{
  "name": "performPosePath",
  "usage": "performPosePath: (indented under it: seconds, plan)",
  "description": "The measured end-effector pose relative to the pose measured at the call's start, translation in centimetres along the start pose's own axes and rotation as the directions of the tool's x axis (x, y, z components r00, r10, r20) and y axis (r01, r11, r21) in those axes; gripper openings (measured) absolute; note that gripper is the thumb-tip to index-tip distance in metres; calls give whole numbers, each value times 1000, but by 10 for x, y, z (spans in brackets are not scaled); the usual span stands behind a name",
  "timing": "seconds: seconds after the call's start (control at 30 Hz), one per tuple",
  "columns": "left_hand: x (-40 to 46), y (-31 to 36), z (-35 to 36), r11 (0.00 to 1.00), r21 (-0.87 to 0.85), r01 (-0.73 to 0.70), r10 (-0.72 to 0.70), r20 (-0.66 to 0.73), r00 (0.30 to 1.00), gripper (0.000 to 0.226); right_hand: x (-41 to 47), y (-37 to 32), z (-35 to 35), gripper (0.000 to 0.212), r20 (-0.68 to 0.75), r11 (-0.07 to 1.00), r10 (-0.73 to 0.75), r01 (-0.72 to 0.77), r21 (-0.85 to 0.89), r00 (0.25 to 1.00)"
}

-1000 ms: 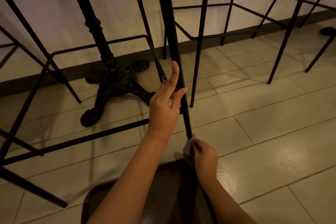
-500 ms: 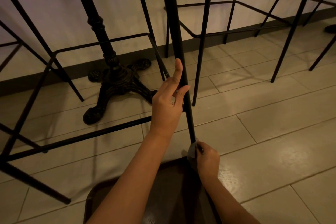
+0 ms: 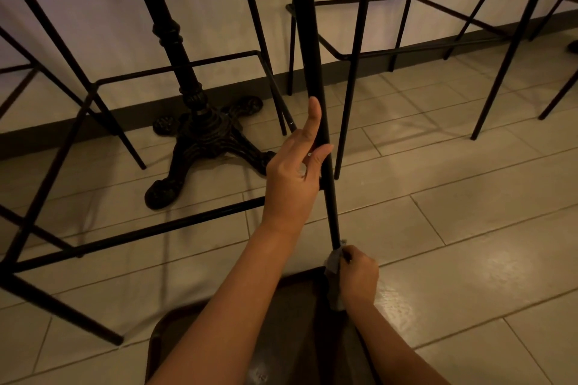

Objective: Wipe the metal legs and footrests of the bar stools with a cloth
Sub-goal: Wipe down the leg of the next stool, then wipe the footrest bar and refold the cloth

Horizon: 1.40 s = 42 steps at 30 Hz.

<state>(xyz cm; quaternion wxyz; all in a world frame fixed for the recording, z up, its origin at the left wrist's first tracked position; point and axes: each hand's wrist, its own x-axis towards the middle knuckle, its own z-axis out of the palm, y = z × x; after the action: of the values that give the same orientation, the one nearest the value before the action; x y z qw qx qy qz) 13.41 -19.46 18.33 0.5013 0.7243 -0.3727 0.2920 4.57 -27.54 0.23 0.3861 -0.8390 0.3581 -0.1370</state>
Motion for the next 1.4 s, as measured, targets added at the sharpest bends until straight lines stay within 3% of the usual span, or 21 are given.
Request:
performPosePath:
  seconds: [0.13,0.27,0.4,0.53,0.63,0.7,0.8,0.87,1.03,1.17,1.3,1.4]
  plan:
    - [0,2,-3,1000,-1,8,-8,7,1000,75,-3,-4,-4,12,-4,994,88,-87,71,996]
    - [2,6,-9,1000,-25,15,-14,38,999,74,-8,-6,-12,8,98,940,219,-237,246,971]
    - [1,13,-21,990,-81,119,-115,49,992,64,-23,-16,-31,6,327,771,223,-371,517,918]
    - [-6,19,-46,978,-48,204,-205,-27,978,57,-37,-29,-69,7,485,563,195,-502,656,853]
    - [-15,32,-56,972,-51,228,-229,-9,973,44,-39,-37,-96,9,527,591,189,-524,613,829]
    - [-23,47,-56,954,-89,287,-272,155,950,35,-40,-46,-110,13,532,627,174,-510,589,829]
    - [-32,64,-52,893,-69,446,-358,491,794,30,-43,-70,-128,19,538,659,121,-473,585,834]
    - [-33,69,-53,857,-29,514,-404,581,707,33,-46,-89,-138,23,531,682,69,-428,593,845]
    - [-23,72,-68,762,-27,647,-516,578,632,51,-50,-130,-157,31,490,682,-97,-300,667,866]
    - [-17,68,-80,666,-104,738,-561,581,589,49,-47,-146,-166,34,554,618,-176,-347,706,813]
    - [-16,65,-89,630,-162,760,-607,509,611,43,-46,-150,-171,36,539,572,-201,-349,743,818]
    - [-11,63,-92,635,-197,747,-648,389,655,40,-50,-148,-173,40,505,645,-239,-253,722,830]
